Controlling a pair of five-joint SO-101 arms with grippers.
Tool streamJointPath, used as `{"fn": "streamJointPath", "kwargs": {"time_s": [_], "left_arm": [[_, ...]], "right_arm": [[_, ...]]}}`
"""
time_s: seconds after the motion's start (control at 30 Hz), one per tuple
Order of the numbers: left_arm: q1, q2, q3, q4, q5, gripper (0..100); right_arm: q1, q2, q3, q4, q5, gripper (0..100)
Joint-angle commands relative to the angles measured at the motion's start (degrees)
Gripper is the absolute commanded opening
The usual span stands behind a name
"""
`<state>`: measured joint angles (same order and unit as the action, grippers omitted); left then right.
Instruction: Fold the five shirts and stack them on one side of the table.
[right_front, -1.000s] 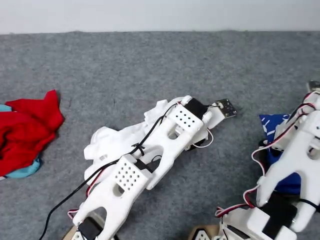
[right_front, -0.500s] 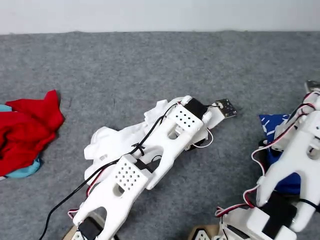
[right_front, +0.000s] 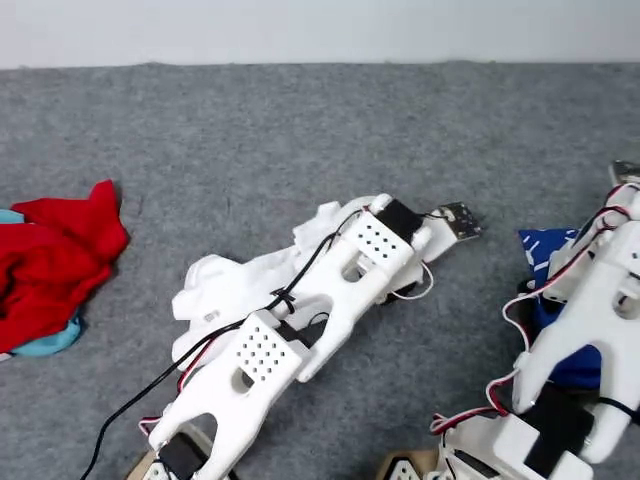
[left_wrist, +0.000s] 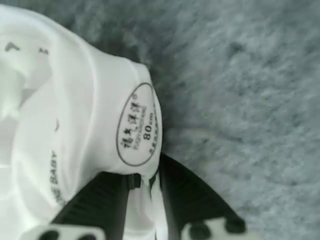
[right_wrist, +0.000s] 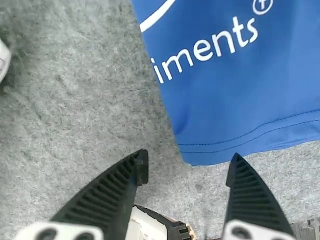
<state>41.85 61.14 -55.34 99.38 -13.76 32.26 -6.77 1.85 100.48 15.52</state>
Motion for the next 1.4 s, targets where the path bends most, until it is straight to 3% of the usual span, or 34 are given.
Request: {"fn": "streamJointPath", "kwargs": {"time_s": [0.0, 0.27, 0.83, 1.0, 1.07, 1.2, 1.37], "left_arm": [[3.60, -8.00, -4.44, 1.14, -1.14, 1], [3.08, -23.56, -16.40, 0.97, -1.23, 1], [4.22, -24.44, -17.98, 1.23, -1.23, 2], [3.69, -24.35, -17.27, 1.23, -0.79, 23], [2.73, -24.35, -15.52, 1.14, 1.49, 30], [-1.41, -24.88, -14.64, 1.14, 2.64, 30], [-12.40, -27.96, -16.57, 1.14, 2.64, 28]], "right_arm": [[-0.13, -2.33, -0.26, 1.01, 0.62, 25.9], [-0.13, -2.42, -0.26, 1.01, 0.62, 25.9], [-0.13, -2.59, -0.18, 1.10, 0.62, 25.9], [-0.13, -2.59, -0.18, 1.10, 0.62, 25.9], [-0.13, -2.59, -0.18, 1.10, 0.62, 25.9], [-0.13, -2.33, -0.18, 1.10, 0.62, 25.9], [-0.13, -2.24, -0.18, 1.10, 0.62, 25.9]]}}
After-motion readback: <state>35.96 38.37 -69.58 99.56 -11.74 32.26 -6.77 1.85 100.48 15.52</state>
